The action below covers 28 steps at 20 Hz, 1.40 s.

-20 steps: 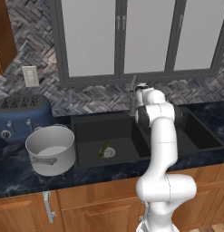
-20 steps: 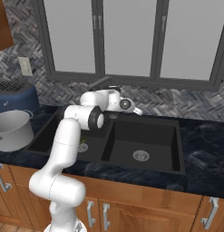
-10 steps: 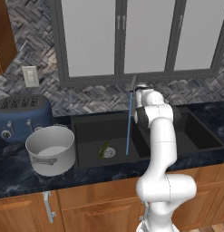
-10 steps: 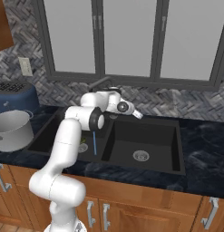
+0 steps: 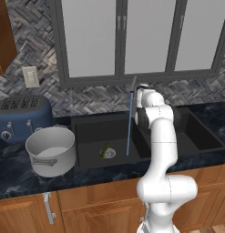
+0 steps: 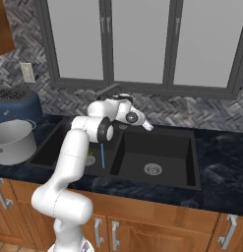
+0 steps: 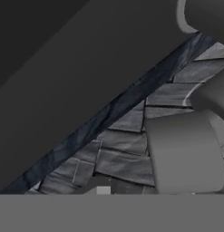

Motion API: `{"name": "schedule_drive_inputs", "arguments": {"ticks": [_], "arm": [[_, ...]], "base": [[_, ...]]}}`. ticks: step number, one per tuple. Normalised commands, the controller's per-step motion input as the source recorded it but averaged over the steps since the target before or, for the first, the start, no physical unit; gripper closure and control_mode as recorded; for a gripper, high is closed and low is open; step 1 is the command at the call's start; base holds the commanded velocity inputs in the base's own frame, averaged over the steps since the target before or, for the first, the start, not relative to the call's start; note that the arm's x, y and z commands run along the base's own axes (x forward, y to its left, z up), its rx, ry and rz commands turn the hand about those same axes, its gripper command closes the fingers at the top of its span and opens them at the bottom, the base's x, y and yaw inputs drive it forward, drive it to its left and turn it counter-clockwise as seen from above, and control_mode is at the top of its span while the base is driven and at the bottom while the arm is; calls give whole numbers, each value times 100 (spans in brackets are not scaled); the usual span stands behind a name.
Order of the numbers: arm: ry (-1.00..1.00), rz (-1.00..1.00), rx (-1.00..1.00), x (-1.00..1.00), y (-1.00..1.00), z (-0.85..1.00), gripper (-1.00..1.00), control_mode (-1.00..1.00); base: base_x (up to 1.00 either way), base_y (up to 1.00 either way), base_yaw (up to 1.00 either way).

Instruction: Dump the squash from the pot into the sink. Then turn on the water and wash the squash. Then turn off the water and put the squash back in the pot.

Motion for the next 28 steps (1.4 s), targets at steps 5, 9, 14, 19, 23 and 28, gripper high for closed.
{"name": "schedule_drive_inputs", "arguments": {"ticks": [5, 9, 14, 19, 23, 28], "arm": [[9, -12, 19, 0, -17, 14, -100, -100], [2, -6, 22, 0, -34, 55, -100, -100], [0, -2, 22, 0, -22, 77, -100, -100], [0, -2, 19, 0, -10, 94, -100, -100], [0, -2, 17, -6, -14, 100, -100, -100], [1, -4, 7, -28, -37, 70, -100, -100]], "base": [[0, 0, 0], [0, 0, 0], [0, 0, 0], [0, 0, 0], [0, 0, 0], [0, 0, 0]]}}
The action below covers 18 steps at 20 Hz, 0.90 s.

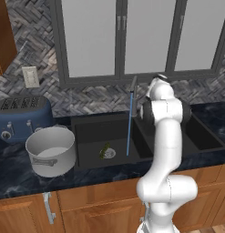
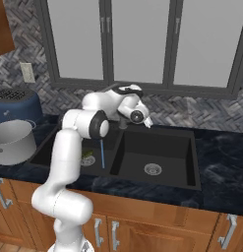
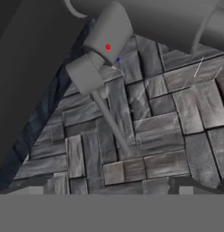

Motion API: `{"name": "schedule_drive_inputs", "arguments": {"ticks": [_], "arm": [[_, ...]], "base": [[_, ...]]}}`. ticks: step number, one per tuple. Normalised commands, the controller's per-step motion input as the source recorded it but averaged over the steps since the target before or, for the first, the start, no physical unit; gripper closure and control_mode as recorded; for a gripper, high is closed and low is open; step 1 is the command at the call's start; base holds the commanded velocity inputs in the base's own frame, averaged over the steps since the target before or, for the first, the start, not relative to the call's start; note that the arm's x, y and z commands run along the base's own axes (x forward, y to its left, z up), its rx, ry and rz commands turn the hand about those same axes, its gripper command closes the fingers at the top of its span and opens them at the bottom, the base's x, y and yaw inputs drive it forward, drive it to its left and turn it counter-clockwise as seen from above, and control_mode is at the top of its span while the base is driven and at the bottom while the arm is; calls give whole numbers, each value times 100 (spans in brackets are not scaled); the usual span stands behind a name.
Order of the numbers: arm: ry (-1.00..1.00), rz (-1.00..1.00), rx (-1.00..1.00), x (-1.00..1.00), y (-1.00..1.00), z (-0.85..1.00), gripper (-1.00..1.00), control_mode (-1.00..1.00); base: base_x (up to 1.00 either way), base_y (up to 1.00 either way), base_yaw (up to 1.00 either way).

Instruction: Dump the squash from the pot into the sink. Then turn on the water and wash the squash. Then turn off the water and put the squash back in the pot.

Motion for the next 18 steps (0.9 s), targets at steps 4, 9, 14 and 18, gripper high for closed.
{"name": "schedule_drive_inputs", "arguments": {"ticks": [4, 9, 14, 18], "arm": [[5, -2, 0, -45, -51, 42, -100, -100], [18, 0, 0, -41, -31, 5, -100, -100], [19, 0, 0, -19, -2, 0, -100, -100], [6, 0, 0, 0, 0, 9, -100, -100]], "base": [[0, 0, 0], [0, 0, 0], [0, 0, 0], [0, 0, 0]]}}
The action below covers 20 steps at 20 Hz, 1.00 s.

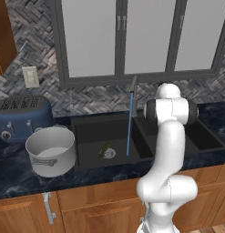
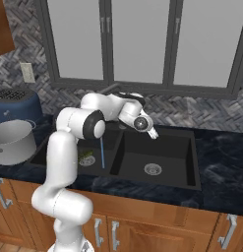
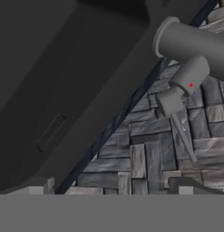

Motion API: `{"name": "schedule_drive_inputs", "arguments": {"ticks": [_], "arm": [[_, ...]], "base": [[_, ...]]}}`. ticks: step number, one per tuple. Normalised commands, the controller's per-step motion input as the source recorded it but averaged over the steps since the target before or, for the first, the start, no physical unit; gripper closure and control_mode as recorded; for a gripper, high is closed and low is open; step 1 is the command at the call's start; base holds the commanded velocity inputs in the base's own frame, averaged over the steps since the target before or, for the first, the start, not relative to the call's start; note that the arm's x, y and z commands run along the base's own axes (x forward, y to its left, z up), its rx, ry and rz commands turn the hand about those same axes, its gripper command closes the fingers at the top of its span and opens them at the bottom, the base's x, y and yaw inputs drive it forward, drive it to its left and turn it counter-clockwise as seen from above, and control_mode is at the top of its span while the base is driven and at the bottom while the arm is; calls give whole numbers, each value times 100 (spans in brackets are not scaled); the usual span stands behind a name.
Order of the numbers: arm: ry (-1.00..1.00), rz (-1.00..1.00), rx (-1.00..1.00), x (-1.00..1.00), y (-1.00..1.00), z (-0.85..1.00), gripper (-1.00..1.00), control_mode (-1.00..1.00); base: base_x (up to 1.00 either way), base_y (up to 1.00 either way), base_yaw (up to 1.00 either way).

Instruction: Dump the squash from the pot into the sink. Then turn on the water and wash the squash. Then turn off the water and put the squash back in the pot.

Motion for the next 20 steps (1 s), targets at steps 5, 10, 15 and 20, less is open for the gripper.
{"name": "schedule_drive_inputs", "arguments": {"ticks": [5, 10, 15, 20], "arm": [[5, 0, 0, 14, 0, 0, -100, -100], [10, 0, 0, 29, 0, 0, -100, -100], [11, 0, 0, 52, 0, 0, -100, -100], [7, 0, 0, 50, 0, 4, -100, -100]], "base": [[0, 0, 0], [0, 0, 0], [0, 0, 0], [0, 0, 0]]}}
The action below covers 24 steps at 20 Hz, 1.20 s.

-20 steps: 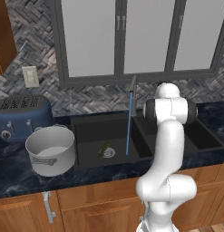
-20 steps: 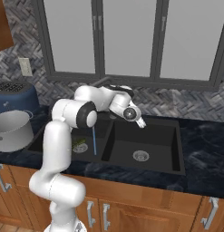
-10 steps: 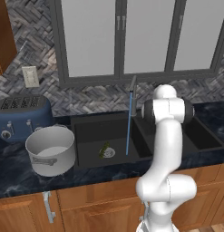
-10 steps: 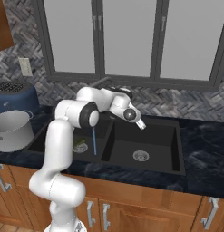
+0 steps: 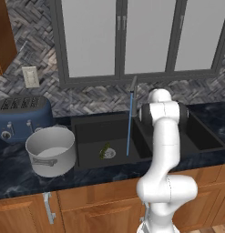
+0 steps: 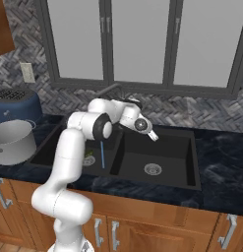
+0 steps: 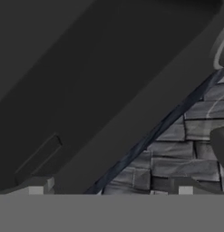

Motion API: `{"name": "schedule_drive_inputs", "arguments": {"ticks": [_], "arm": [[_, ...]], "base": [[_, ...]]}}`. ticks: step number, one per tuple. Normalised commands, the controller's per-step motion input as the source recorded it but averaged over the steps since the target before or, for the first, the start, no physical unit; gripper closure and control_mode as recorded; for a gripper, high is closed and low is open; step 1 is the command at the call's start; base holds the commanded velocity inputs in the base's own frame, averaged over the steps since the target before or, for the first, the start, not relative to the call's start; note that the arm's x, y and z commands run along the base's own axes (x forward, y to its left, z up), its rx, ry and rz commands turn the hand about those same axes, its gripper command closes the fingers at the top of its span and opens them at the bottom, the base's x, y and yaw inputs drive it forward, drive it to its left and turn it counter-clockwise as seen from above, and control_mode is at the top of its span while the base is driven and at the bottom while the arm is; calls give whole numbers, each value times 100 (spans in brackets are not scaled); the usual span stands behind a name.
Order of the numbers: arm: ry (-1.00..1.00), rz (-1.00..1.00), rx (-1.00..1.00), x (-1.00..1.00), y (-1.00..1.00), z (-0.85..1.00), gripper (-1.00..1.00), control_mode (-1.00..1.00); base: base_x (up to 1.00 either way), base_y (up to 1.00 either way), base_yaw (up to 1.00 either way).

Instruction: Dump the squash from the pot into the sink. Then turn on the water and wash the squash. Then turn off the water and put the squash back in the pot.

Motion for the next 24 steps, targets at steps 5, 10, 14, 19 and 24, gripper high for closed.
{"name": "schedule_drive_inputs", "arguments": {"ticks": [5, 10, 14, 19, 24], "arm": [[1, 0, 0, 20, 0, 24, -100, -100], [0, 0, 2, 28, 0, 28, -100, -100], [0, 0, 2, 31, 0, 23, -100, -100], [2, 0, 3, 34, 0, 17, -100, -100], [3, 0, 5, 41, 0, 14, -100, -100]], "base": [[0, 0, 0], [0, 0, 0], [0, 0, 0], [0, 0, 0], [0, 0, 0]]}}
